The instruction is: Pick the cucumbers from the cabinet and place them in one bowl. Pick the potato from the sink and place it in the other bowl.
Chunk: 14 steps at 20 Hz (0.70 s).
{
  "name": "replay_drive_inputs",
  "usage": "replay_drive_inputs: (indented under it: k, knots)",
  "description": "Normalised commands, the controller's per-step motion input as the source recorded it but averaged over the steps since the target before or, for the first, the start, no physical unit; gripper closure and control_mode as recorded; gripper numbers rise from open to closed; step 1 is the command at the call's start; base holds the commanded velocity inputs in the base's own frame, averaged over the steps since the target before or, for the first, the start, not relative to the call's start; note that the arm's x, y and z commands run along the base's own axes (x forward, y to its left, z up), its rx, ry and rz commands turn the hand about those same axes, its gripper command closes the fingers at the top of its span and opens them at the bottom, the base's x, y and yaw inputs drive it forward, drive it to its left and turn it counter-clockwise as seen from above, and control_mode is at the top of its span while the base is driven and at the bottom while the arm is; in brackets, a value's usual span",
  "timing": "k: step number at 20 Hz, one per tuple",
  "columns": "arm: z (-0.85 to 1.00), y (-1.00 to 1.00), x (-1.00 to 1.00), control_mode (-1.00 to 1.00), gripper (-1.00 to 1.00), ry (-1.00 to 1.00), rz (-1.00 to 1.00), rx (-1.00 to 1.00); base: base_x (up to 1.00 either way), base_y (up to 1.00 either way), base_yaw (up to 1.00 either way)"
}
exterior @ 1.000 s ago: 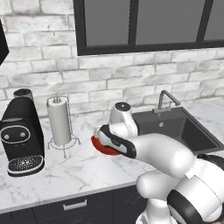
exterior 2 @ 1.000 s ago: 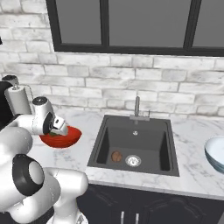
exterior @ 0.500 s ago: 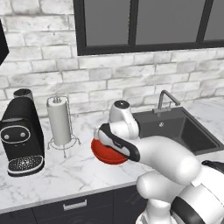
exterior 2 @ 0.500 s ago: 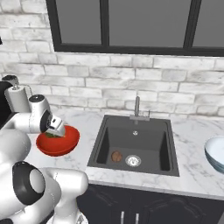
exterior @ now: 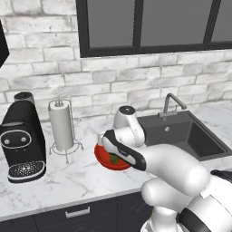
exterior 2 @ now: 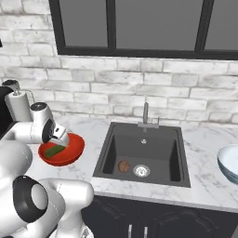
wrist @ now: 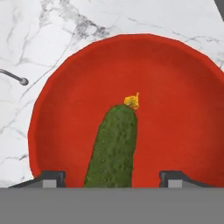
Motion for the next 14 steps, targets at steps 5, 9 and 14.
replay_drive_inputs:
  k: [5, 9, 14]
  knots:
    - [0.00, 0.00, 0.06, -1.00, -1.00, 0.00, 0.00, 0.00, 0.00, 0.00, 0.00]
    - [0.15, -0.03, -0.14, -1.00, -1.00, 0.00, 0.00, 0.00, 0.00, 0.00, 0.00]
    - [0.20, -0.13, -0.84, -1.00, -1.00, -0.01, 0.00, 0.00, 0.00, 0.00, 0.00]
